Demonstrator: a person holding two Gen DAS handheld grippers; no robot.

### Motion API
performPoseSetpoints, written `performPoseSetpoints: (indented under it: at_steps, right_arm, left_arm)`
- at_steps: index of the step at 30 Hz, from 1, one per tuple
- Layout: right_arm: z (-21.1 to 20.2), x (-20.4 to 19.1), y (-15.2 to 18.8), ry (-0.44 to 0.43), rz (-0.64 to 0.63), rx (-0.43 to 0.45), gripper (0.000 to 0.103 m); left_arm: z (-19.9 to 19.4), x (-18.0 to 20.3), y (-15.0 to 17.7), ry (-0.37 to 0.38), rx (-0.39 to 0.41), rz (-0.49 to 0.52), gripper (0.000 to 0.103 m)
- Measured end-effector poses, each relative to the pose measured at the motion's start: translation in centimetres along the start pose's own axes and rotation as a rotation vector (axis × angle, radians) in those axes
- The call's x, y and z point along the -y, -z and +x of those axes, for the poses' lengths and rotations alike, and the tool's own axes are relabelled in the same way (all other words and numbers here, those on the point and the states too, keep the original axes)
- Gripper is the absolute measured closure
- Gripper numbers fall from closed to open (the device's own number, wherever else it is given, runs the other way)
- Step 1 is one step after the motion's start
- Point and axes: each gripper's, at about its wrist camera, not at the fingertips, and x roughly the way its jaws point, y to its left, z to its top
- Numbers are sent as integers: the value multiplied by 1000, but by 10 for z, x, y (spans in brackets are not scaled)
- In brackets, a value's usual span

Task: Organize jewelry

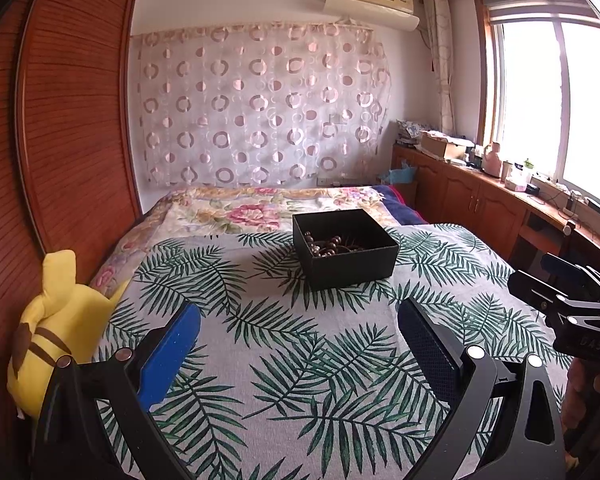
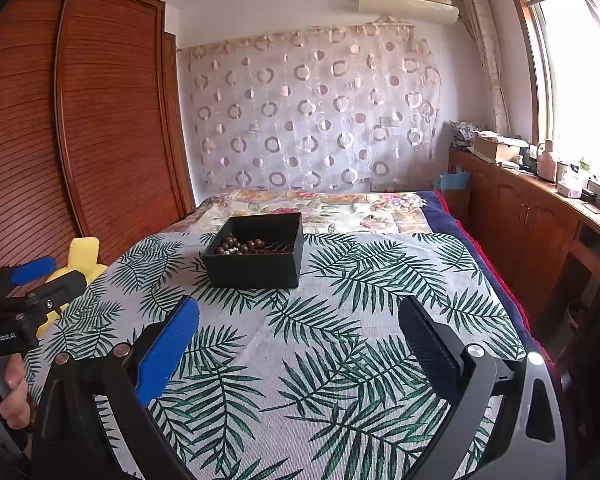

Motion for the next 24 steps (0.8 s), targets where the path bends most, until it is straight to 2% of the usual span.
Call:
performPoseSetpoints:
  at_steps: [24]
  right_arm:
    - [0, 0, 0, 1, 1, 1, 2]
  left_arm:
    - [-5, 1, -3, 7, 1, -3, 7]
